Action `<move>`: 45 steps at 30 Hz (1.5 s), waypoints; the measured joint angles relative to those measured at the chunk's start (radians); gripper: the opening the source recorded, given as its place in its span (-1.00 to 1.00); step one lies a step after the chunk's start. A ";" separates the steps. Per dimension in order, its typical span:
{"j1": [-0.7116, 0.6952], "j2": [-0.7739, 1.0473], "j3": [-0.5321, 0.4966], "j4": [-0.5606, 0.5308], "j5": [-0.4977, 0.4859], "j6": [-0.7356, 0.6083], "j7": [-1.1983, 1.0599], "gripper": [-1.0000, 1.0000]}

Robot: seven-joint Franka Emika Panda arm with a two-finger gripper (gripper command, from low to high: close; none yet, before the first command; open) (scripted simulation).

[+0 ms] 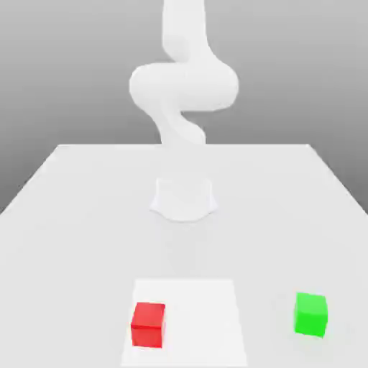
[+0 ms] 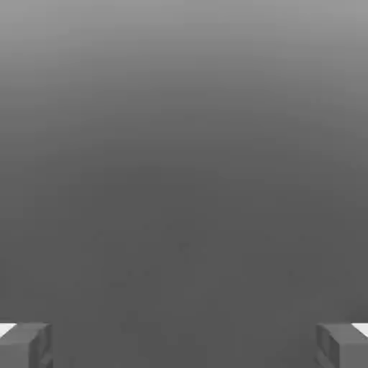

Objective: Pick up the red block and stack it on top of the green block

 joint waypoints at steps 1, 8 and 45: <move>-0.002 0.039 -0.003 -0.012 -0.001 0.018 -0.001 0.00; -0.017 0.296 -0.024 -0.091 -0.004 0.134 -0.014 0.00; 0.021 0.830 0.057 -0.242 0.001 0.349 -0.110 -1.00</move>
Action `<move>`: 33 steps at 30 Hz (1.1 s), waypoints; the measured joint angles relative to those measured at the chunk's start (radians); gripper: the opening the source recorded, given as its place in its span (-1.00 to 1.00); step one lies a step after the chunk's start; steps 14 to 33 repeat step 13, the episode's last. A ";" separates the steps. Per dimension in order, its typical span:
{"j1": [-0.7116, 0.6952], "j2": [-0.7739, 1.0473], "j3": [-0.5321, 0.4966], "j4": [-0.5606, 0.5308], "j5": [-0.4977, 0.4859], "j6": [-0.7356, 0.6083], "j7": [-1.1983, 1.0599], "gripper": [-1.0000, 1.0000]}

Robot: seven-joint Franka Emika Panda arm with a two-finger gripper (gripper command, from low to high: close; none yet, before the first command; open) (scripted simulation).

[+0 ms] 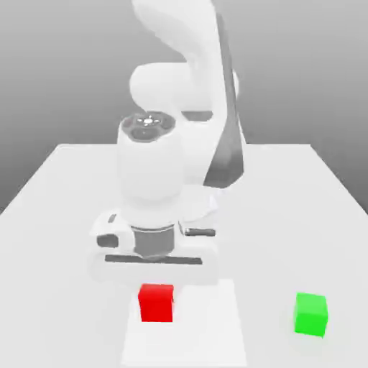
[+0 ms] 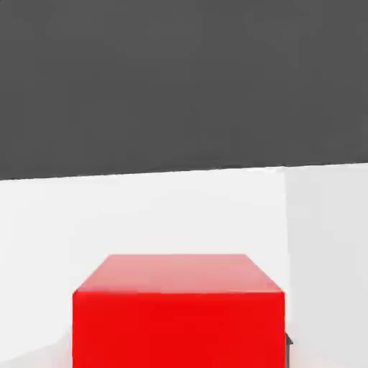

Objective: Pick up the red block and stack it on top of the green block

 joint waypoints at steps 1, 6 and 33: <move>0.028 -0.007 0.029 0.003 -0.005 -0.011 -0.014 -1.00; 0.213 -0.012 0.171 0.033 -0.044 -0.048 -0.083 -1.00; 0.269 0.136 0.151 0.054 -0.138 0.075 -0.040 1.00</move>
